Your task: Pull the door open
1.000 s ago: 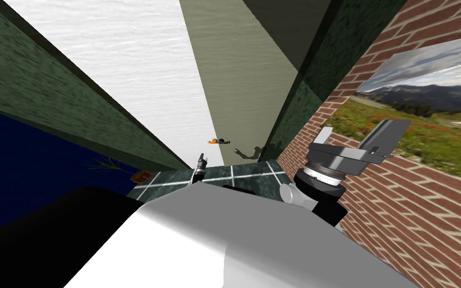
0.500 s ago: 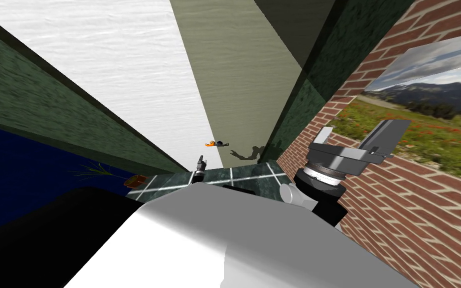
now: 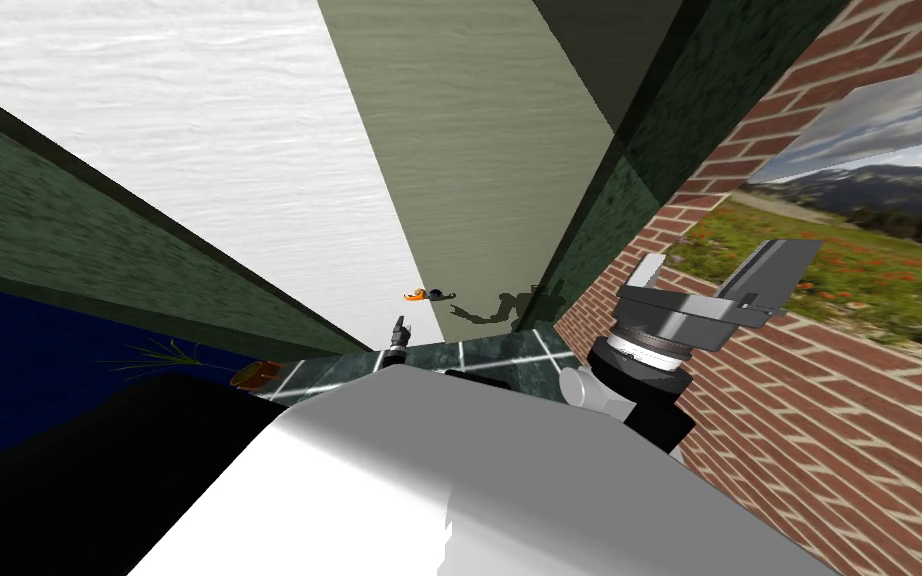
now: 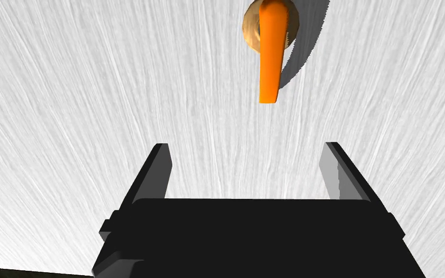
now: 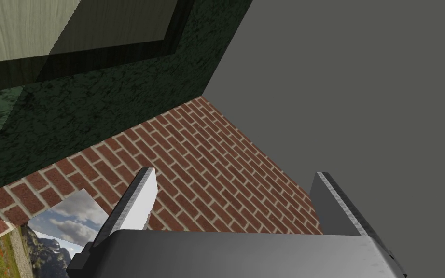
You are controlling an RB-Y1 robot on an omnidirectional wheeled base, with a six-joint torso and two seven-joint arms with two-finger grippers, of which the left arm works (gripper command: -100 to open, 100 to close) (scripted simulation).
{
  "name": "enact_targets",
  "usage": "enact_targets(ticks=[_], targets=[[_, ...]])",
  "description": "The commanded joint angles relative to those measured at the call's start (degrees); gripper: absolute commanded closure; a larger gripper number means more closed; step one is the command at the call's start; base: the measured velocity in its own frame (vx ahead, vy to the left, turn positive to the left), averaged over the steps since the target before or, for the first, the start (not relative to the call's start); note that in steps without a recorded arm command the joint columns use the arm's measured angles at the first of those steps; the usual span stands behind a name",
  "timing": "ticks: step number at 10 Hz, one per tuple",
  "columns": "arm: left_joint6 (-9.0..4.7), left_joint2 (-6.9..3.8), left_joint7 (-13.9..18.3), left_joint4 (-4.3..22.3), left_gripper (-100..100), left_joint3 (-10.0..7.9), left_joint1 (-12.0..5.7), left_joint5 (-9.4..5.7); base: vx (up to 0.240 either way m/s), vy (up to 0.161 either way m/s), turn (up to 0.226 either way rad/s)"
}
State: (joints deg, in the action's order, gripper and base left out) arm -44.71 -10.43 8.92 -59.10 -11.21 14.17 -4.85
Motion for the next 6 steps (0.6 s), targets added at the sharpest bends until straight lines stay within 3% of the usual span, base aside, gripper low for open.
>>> enact_targets(ticks=[1,5,6], targets=[[-0.44,-0.06,0.1,1.7,-100,-0.24,-0.42,-0.15,0.096,0.023,-0.023],[-0.96,-0.32,0.6,5.5,-100,-0.92,-1.16,-0.61,0.105,0.019,-0.025],[-0.97,-0.18,0.4,4.7,-100,-0.76,-0.87,-0.49,0.064,0.022,-0.01]])
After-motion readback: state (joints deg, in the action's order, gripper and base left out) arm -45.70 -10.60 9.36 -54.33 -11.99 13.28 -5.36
